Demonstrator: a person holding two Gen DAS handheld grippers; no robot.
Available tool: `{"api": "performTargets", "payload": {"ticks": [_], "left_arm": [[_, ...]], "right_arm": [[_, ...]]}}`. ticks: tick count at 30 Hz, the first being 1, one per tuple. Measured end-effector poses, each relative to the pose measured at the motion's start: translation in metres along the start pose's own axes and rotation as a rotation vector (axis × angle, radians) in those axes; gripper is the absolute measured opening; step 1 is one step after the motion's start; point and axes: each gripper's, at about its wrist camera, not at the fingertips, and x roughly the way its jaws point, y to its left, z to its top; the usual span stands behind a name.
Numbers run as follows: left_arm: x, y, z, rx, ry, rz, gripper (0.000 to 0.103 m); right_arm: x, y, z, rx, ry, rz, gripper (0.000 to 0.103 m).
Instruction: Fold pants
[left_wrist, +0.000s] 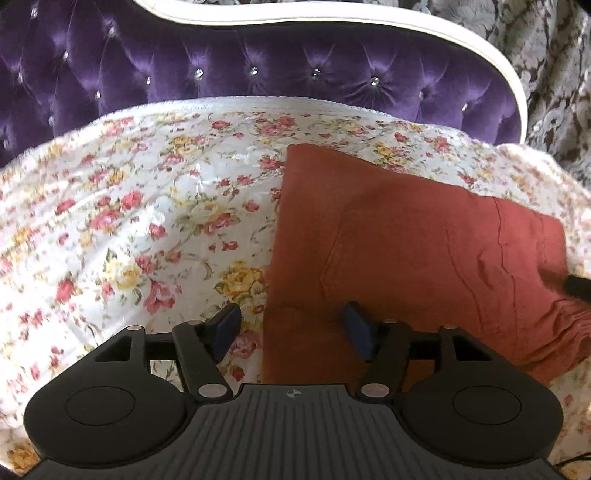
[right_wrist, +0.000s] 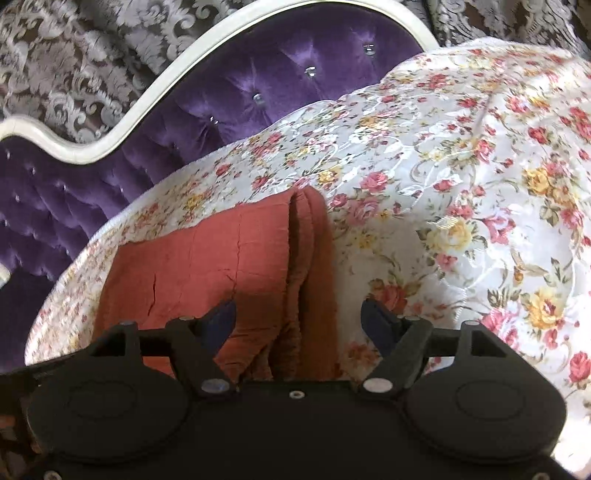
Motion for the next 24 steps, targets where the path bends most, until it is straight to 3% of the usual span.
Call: {"api": "performTargets", "payload": {"ticks": [10,16,24], "left_arm": [[0.007,0.0,0.001,0.033,-0.037,-0.05,0.061],[0.026,0.001,0.02,0.033,-0.022,-0.082,0.075],[0.026,0.001,0.017,0.004,-0.044,-0.081,0.077]], "right_arm": [[0.008,0.01,-0.002,-0.066,0.012,0.048,0.079],[0.015,0.013,0.001,-0.085,0.007,0.065,0.079],[0.017,0.01,0.003,-0.077,0.004,0.089,0.079]]}}
